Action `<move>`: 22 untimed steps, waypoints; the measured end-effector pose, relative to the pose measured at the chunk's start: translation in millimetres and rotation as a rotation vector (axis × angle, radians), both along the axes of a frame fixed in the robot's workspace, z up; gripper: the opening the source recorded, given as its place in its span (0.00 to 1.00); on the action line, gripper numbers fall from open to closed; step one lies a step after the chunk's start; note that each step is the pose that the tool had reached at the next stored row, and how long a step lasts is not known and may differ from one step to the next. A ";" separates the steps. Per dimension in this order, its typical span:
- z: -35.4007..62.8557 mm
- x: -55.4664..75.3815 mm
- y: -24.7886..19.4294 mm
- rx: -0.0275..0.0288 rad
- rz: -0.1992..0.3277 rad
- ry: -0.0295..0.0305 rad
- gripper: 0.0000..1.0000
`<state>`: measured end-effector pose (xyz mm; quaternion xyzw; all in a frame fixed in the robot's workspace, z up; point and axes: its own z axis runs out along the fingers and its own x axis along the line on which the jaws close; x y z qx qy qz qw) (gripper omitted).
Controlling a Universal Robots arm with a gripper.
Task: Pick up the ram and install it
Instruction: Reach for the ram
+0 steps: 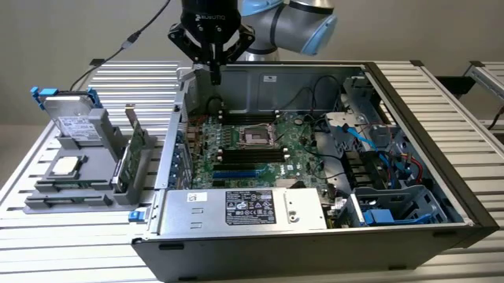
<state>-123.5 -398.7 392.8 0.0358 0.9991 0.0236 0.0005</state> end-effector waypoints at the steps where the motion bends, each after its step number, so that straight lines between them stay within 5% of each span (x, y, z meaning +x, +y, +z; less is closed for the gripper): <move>1: 0.3 -4.5 -0.1 0.0000 0.000 -0.0003 0.10; 22: 0.8 -99.9 -1.0 0.0001 0.000 -0.0001 0.10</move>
